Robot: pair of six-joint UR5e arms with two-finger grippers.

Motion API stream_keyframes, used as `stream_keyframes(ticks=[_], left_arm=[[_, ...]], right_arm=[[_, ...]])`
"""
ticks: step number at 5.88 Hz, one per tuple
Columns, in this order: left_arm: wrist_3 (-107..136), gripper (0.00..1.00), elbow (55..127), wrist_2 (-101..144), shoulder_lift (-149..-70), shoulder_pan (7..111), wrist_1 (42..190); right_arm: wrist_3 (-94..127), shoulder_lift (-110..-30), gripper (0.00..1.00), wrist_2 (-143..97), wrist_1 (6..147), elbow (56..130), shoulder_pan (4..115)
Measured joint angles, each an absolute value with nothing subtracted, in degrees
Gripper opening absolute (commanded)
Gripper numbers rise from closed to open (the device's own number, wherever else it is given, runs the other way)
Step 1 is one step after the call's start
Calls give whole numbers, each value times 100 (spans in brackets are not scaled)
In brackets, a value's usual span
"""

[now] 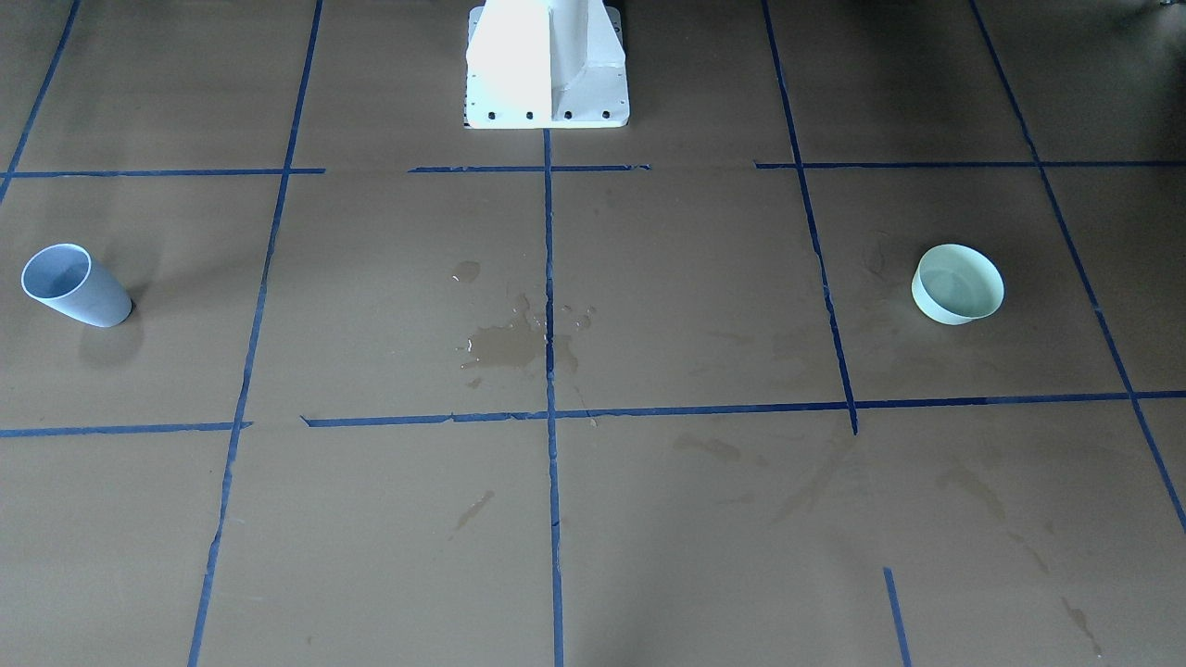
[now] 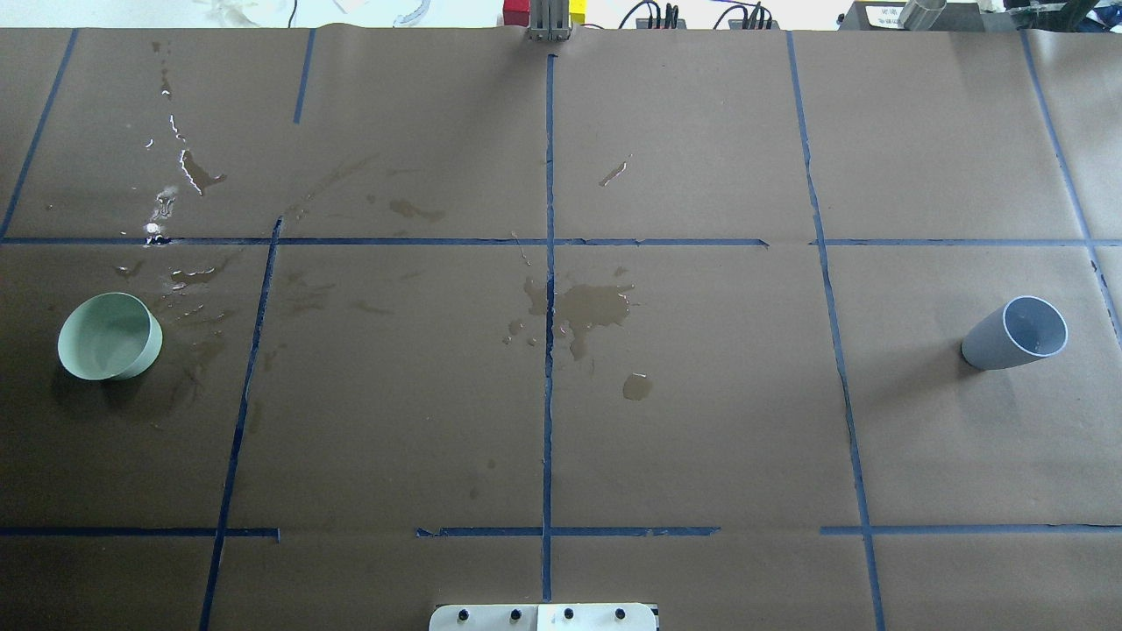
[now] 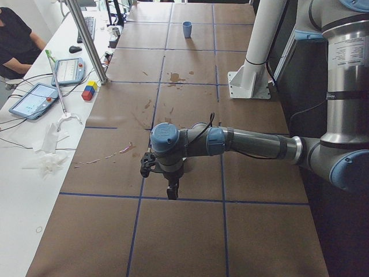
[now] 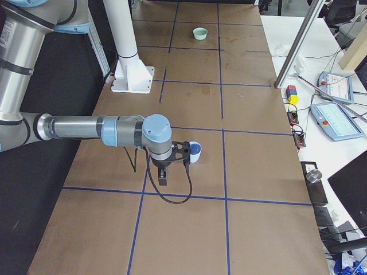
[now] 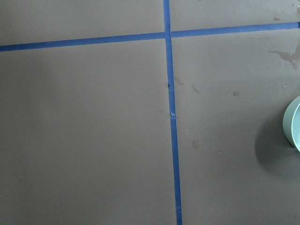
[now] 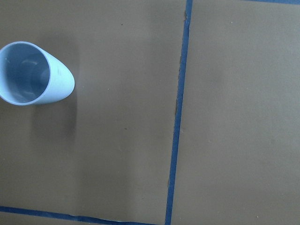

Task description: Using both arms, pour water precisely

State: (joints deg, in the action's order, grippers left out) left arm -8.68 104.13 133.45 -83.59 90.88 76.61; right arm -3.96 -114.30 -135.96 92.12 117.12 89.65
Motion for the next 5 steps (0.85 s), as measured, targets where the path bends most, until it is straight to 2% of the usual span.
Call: stream_keyframes(ticks=[5], left_arm=[[-861, 100, 10580, 13335, -8273, 9070, 7885]], right_arm=[[-358, -11417, 100, -13700, 9210, 11720, 8965]])
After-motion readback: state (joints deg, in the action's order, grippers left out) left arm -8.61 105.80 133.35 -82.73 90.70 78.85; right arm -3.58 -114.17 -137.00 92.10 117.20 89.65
